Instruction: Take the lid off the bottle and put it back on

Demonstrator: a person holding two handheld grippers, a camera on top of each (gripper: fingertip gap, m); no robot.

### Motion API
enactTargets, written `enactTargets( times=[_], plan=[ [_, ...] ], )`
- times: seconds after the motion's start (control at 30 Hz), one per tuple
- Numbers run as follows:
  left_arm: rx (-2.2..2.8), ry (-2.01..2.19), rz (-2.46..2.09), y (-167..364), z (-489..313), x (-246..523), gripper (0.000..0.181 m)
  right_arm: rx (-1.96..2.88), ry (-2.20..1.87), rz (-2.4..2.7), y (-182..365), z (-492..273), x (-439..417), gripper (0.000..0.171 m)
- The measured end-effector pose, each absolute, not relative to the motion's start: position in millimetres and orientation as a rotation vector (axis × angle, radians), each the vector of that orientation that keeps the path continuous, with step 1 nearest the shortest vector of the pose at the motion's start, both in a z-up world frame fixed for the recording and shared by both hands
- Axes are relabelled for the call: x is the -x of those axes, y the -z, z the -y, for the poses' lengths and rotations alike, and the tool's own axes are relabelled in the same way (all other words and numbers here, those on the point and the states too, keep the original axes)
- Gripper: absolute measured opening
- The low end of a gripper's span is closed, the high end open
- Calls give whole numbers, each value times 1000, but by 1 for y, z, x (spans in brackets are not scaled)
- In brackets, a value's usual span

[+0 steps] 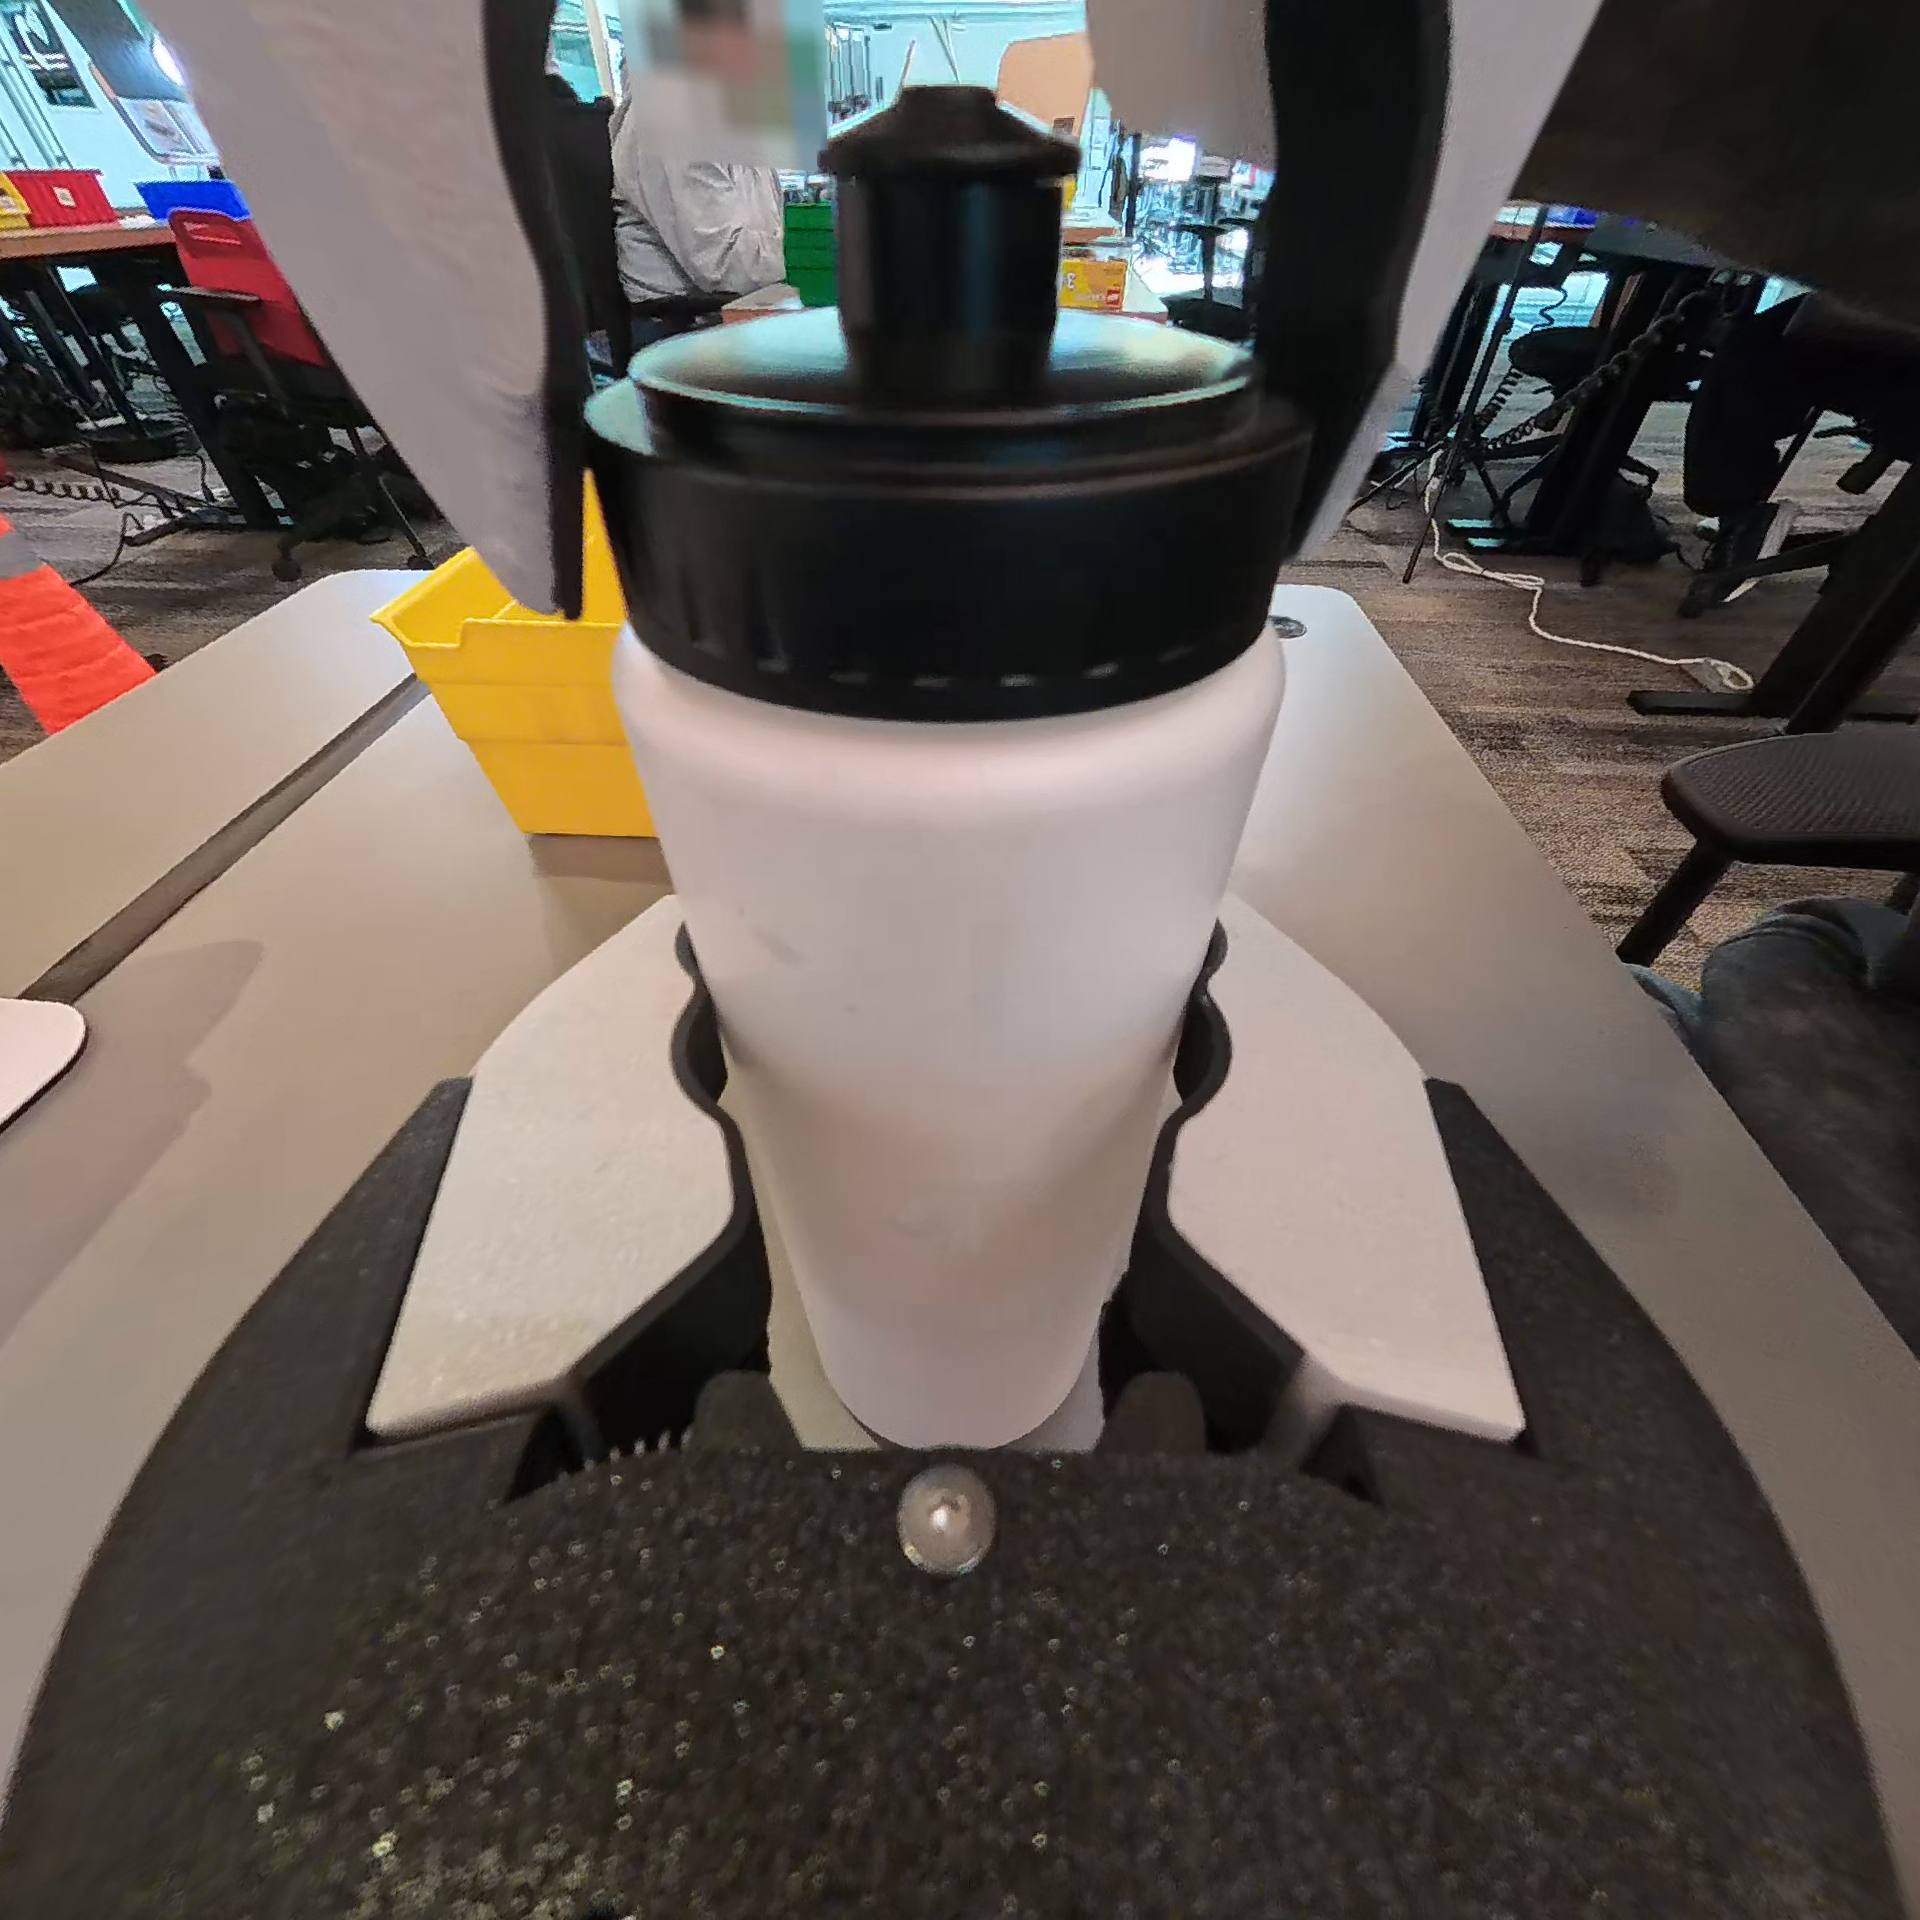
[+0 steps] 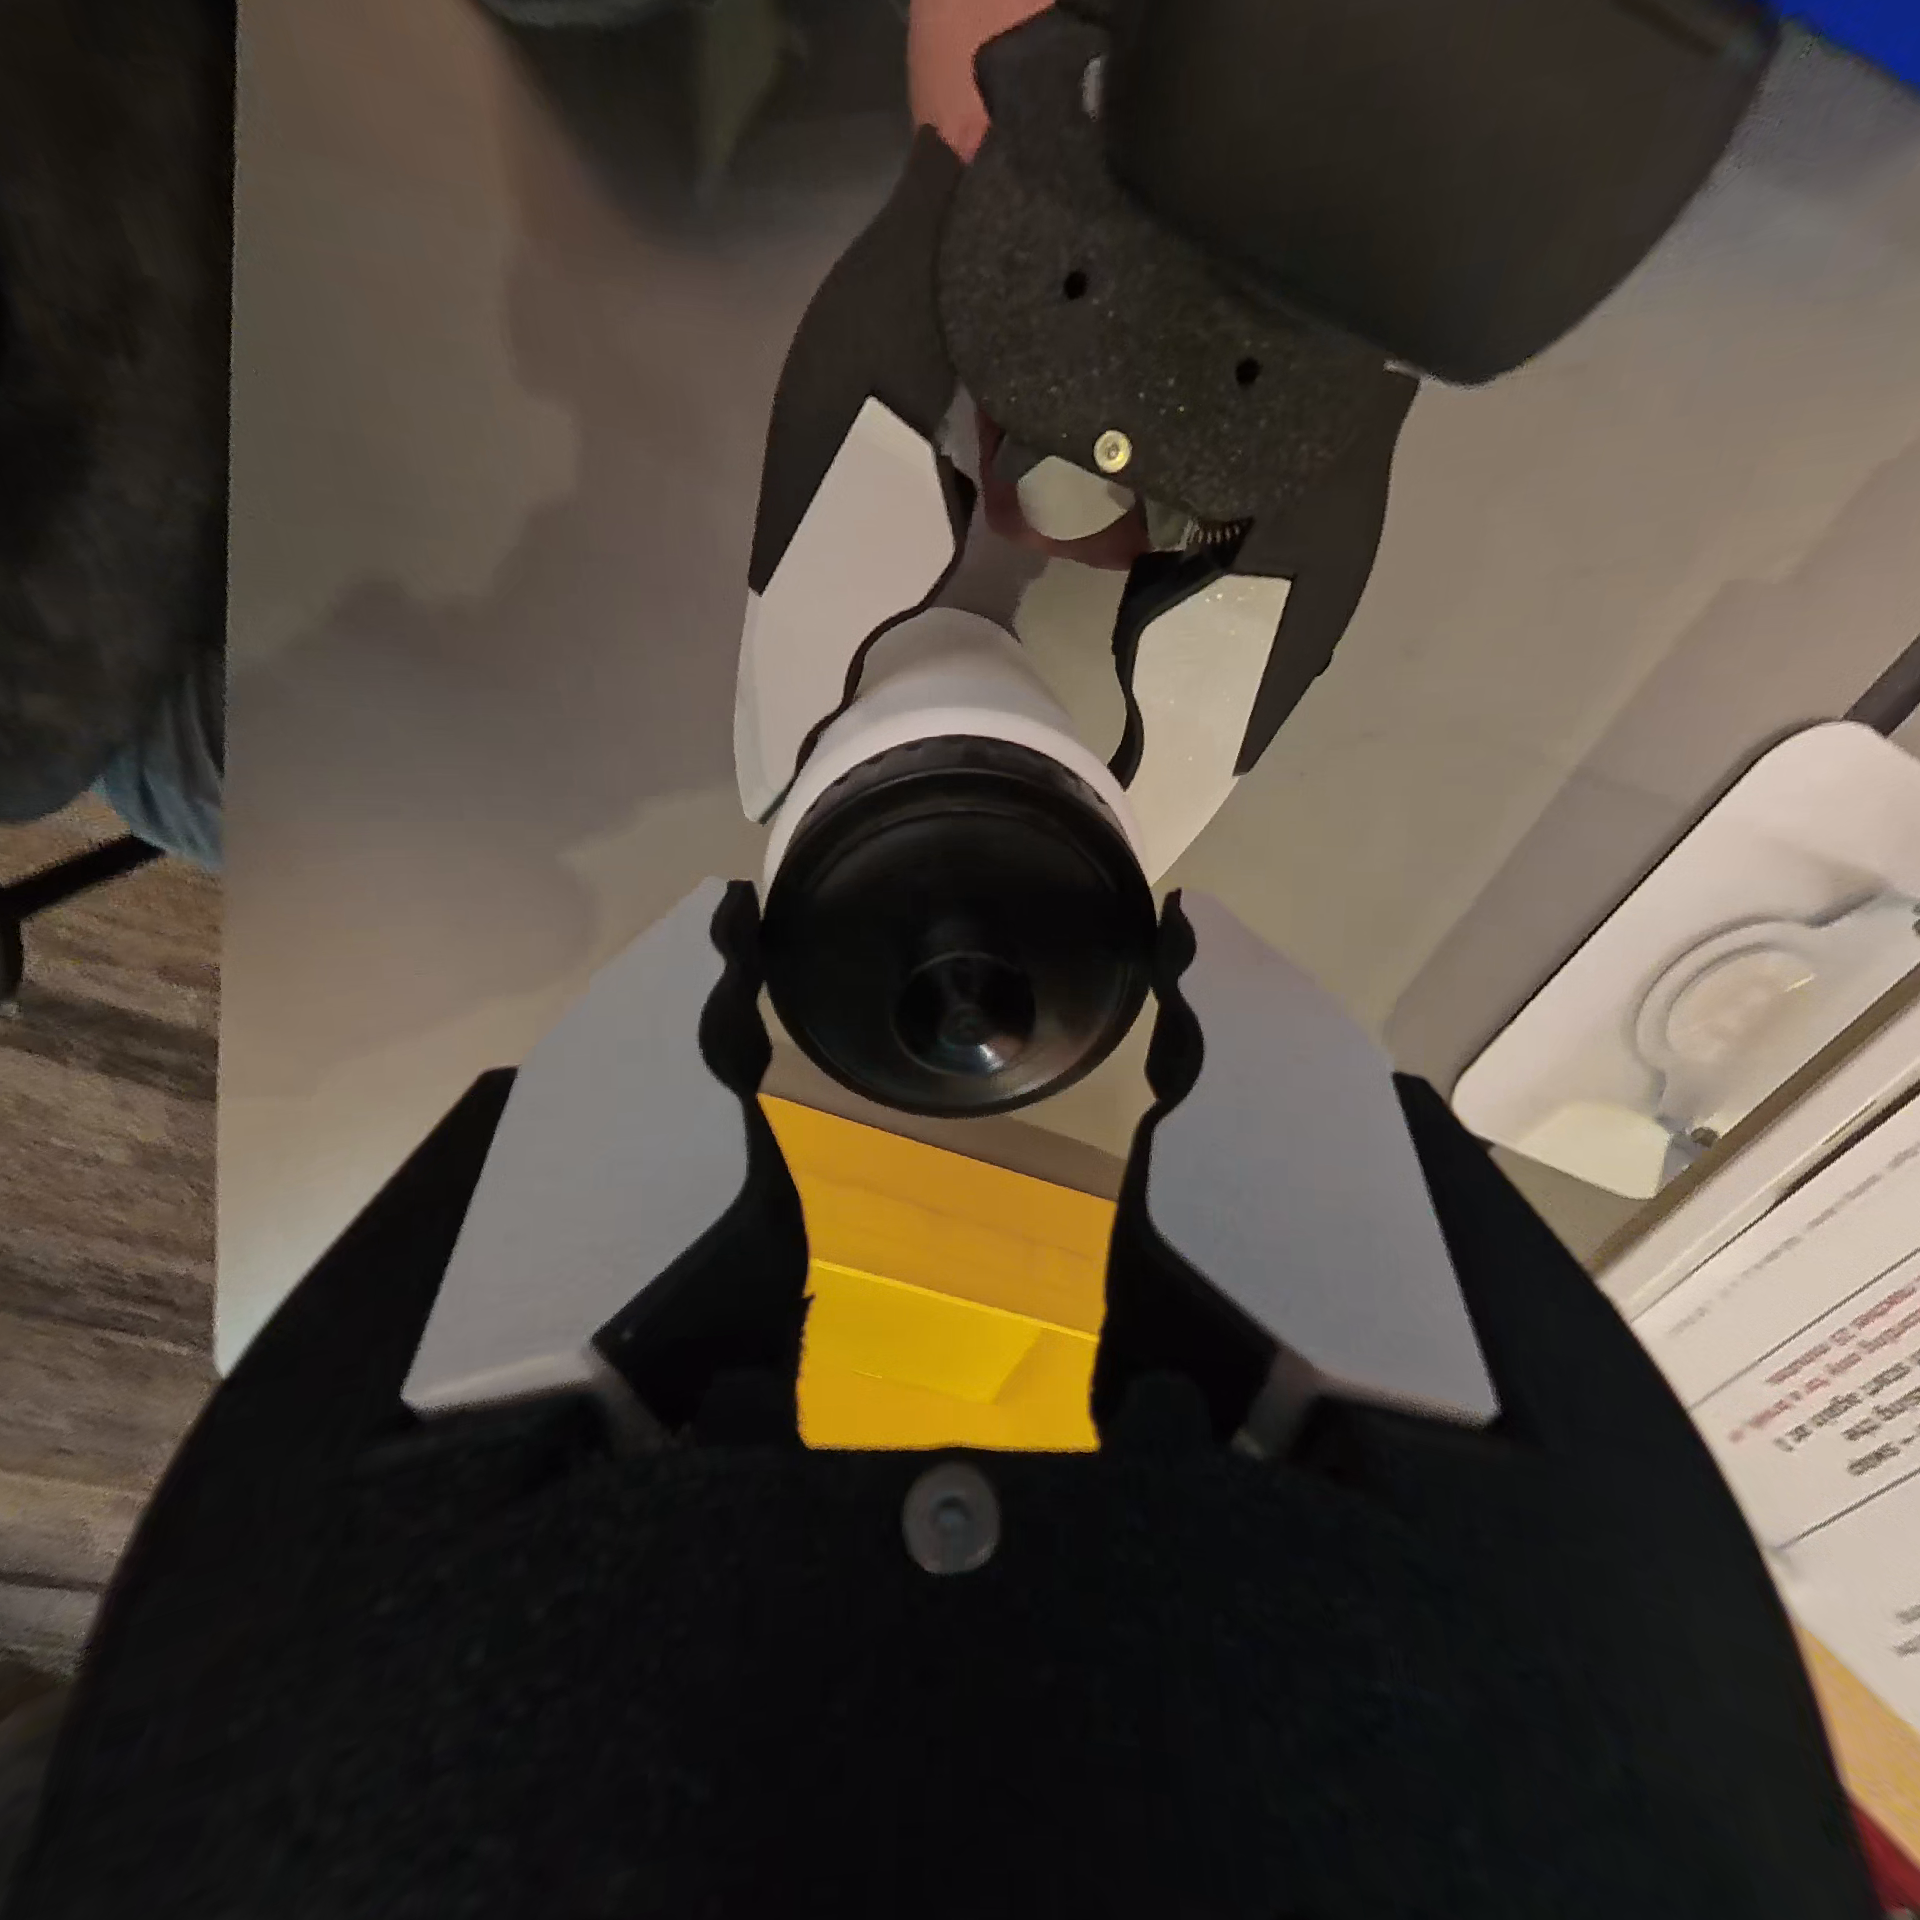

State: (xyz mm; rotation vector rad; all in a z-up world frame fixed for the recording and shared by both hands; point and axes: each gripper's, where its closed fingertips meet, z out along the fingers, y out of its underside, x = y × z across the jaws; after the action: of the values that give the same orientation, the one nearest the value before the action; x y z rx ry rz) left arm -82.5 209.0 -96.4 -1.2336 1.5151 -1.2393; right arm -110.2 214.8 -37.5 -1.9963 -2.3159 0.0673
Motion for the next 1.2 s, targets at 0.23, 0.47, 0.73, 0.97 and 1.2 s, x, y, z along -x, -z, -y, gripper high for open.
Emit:
enactTargets(
  times=[0.23, 0.47, 0.73, 0.97, 1.2],
  plan=[
    [1256, 1219, -1501, 97, -211, 82, 86, 2232, -80, 2034, 38, -219, 118, 68],
    [1236, 1210, -1508, 96, -210, 80, 86, 2217, -88, 1934, 30, -218, 123, 61],
    [1240, 1217, -1490, 96, -210, 80, 86, 1841, -415, 999, -37, -207, 119, 98],
    [1254, 1334, -1359, 76, -215, 92, 106, 1528, -635, 319, 17, -183, 75, 97],
    [1321, 1192, -1106, 28, -225, 144, 101, 1646, -445, 434, 79, -205, 93, 107]
  ],
)
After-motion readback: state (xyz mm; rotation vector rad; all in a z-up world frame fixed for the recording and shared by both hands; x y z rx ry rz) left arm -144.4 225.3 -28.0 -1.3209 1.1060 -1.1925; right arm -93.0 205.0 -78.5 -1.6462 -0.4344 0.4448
